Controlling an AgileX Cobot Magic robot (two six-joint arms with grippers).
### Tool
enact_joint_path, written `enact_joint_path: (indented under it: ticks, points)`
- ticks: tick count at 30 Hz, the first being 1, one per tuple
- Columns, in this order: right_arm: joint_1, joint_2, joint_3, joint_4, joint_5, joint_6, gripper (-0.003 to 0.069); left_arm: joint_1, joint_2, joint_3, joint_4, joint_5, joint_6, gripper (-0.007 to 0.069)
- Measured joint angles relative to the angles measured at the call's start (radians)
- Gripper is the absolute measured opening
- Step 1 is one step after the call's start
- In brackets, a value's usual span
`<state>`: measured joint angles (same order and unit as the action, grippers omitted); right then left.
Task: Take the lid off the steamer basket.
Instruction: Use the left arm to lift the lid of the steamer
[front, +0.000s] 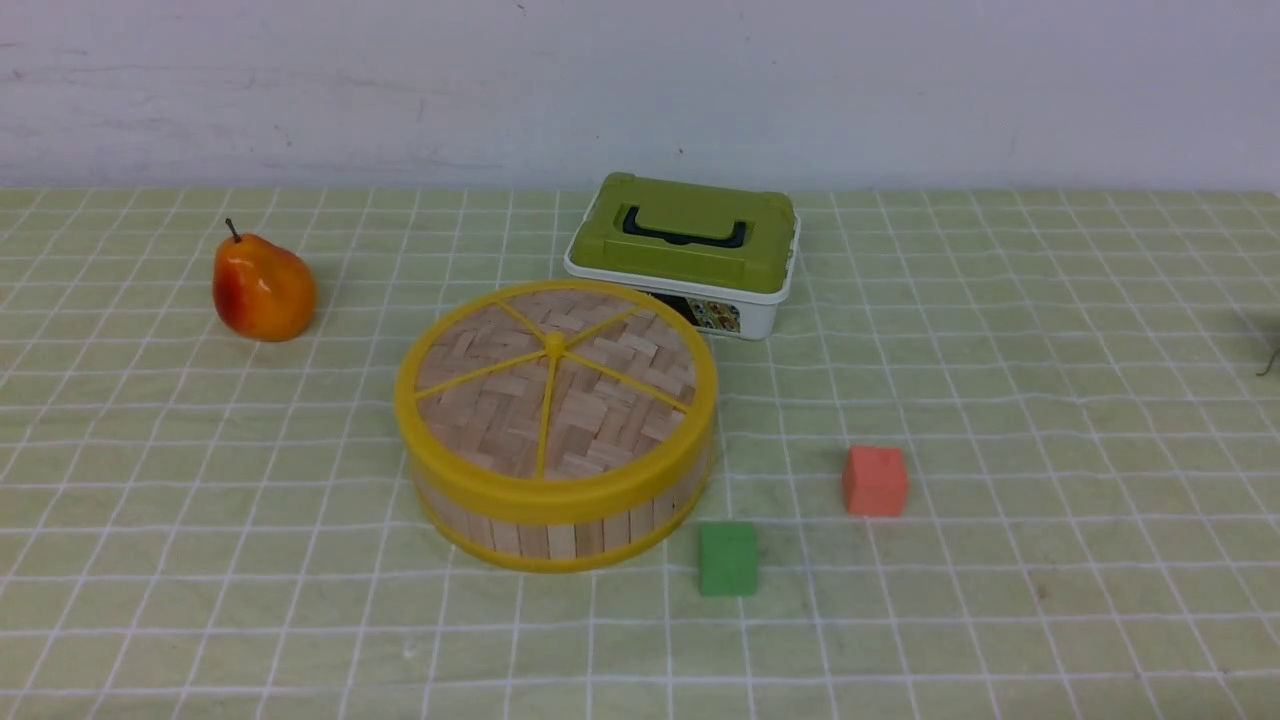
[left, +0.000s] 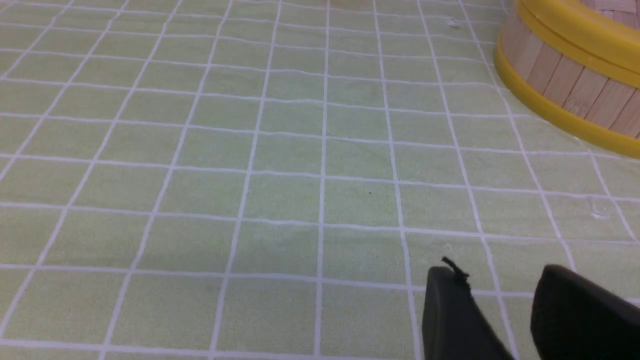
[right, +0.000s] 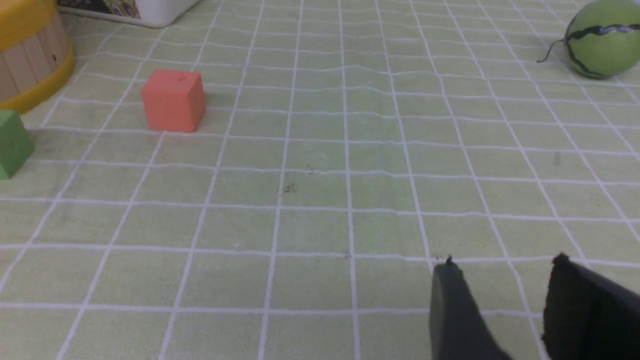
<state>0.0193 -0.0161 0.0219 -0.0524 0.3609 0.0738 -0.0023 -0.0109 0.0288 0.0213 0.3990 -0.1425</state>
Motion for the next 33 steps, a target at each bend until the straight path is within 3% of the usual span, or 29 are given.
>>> enact_joint_path:
  ticks: [12, 27, 31, 33]
  points:
    - [0.000, 0.000, 0.000, 0.000, 0.000, 0.000, 0.0241, 0.000, 0.000, 0.000, 0.006, -0.070, 0.005, 0.0239]
    - [0.000, 0.000, 0.000, 0.000, 0.000, 0.000, 0.0241, 0.000, 0.000, 0.000, 0.022, -0.839, -0.035, 0.0239]
    - [0.000, 0.000, 0.000, 0.000, 0.000, 0.000, 0.0241, 0.000, 0.000, 0.000, 0.022, -1.131, -0.254, 0.0239]
    - [0.000, 0.000, 0.000, 0.000, 0.000, 0.000, 0.0241, 0.000, -0.001, 0.000, 0.021, -1.181, -0.333, 0.0239]
